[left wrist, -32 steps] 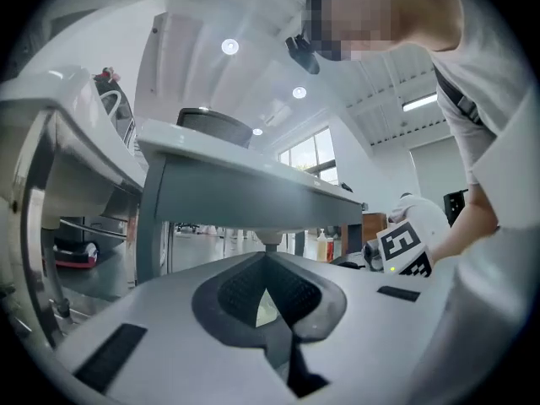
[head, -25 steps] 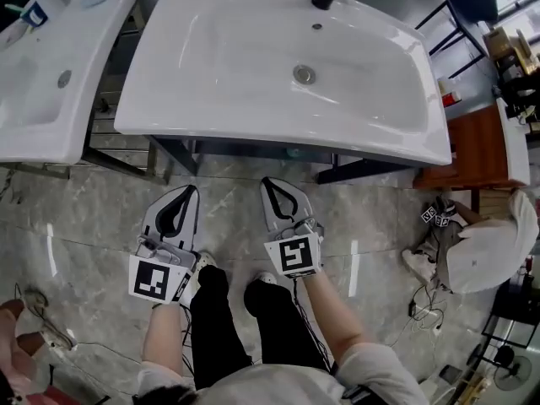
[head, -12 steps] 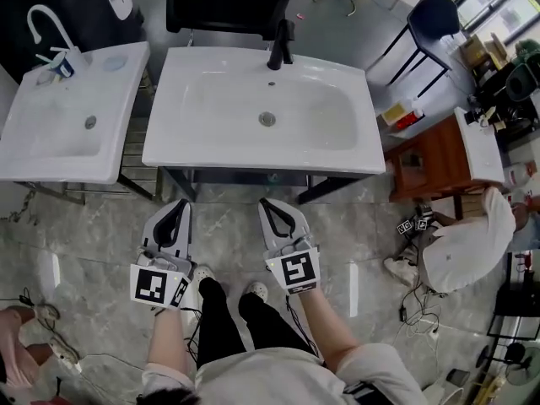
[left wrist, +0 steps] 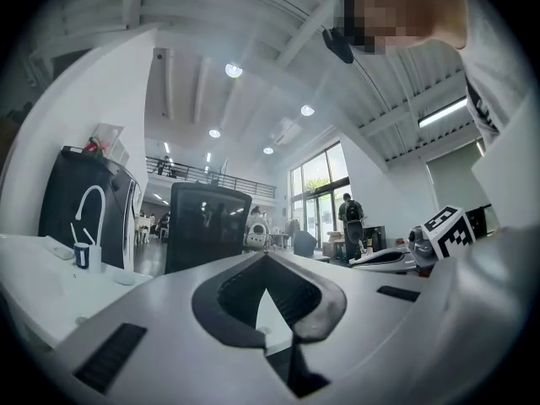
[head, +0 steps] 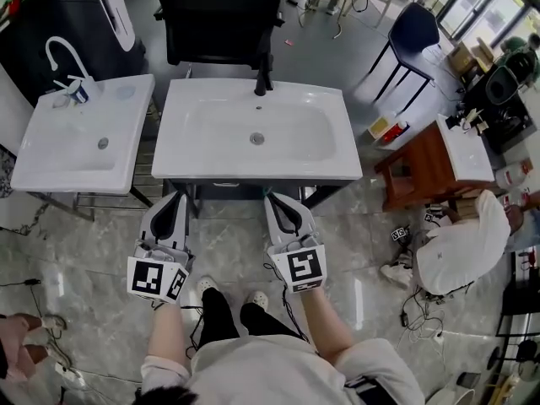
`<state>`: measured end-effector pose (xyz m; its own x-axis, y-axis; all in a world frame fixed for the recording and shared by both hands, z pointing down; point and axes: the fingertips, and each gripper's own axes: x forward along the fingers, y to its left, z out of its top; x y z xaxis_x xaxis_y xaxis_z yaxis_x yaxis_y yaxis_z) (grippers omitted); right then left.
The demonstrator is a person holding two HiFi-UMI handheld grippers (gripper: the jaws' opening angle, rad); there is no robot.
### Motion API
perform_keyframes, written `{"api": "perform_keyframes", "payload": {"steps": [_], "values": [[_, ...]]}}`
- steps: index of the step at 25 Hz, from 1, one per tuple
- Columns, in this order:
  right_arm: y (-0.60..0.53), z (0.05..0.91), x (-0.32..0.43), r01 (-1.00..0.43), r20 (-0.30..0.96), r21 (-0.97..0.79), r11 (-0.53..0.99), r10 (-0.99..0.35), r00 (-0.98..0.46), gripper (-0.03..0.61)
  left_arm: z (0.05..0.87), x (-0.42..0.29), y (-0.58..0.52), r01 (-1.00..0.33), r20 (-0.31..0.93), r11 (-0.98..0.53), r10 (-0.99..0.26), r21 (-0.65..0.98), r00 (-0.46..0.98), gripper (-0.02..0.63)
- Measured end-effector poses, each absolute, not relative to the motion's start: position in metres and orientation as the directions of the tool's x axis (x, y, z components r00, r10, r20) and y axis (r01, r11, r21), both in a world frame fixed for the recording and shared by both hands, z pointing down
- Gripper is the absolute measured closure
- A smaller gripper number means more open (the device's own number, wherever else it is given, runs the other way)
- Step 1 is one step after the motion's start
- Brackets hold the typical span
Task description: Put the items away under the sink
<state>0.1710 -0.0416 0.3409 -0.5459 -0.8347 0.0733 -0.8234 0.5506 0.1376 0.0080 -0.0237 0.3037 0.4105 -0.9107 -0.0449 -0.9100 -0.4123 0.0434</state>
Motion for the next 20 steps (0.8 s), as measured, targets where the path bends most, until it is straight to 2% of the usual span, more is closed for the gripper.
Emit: {"api": "perform_keyframes", "payload": {"steps": [20], "values": [[-0.015,0.267,0.220,-0.873,-0.022,0.167,0.459,-0.883,-0.468,0.566,0.233,0.026,-0.003,-0.904,-0.121,-0.428,-0.898,0.022,0.422,0.606]]}}
